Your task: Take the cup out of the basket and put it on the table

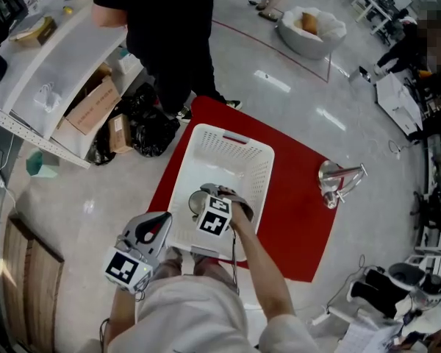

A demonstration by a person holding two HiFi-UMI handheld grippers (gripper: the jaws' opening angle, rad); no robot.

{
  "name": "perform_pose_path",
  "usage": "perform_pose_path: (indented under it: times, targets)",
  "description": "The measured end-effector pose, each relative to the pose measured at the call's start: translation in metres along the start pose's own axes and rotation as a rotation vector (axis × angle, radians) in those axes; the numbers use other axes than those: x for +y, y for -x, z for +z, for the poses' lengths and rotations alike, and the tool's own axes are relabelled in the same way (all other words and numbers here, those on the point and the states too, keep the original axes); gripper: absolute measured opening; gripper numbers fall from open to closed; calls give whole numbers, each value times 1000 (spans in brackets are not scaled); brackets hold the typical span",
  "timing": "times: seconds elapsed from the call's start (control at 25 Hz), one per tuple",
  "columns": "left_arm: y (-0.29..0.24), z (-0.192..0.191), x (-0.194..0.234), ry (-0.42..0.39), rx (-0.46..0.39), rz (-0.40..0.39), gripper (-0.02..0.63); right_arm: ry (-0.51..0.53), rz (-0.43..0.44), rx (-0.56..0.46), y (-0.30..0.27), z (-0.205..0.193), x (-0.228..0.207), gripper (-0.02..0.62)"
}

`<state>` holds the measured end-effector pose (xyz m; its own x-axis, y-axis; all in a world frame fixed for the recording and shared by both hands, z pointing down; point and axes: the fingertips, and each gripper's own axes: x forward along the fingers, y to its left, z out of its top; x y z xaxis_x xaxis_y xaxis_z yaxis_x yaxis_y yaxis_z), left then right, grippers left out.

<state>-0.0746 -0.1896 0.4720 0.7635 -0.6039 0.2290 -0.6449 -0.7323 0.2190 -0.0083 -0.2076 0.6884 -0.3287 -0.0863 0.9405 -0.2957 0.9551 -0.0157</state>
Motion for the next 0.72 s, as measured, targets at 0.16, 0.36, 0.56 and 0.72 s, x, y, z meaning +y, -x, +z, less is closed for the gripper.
perform_pose_path:
  times: [0.16, 0.36, 0.56, 0.72]
  targets:
    - [-6, -2, -6, -8, 15, -23, 11, -11, -7, -16, 16, 0, 2, 414]
    - [-14, -2, -13, -27, 22, -56, 11, -23, -28, -58, 40, 8, 2, 414]
    - [-21, 1, -23, -40, 23, -87, 11, 6, -66, -105, 69, 17, 3, 414]
    - [-28, 3, -30, -52, 22, -115, 11, 14, -93, -116, 86, 15, 2, 414]
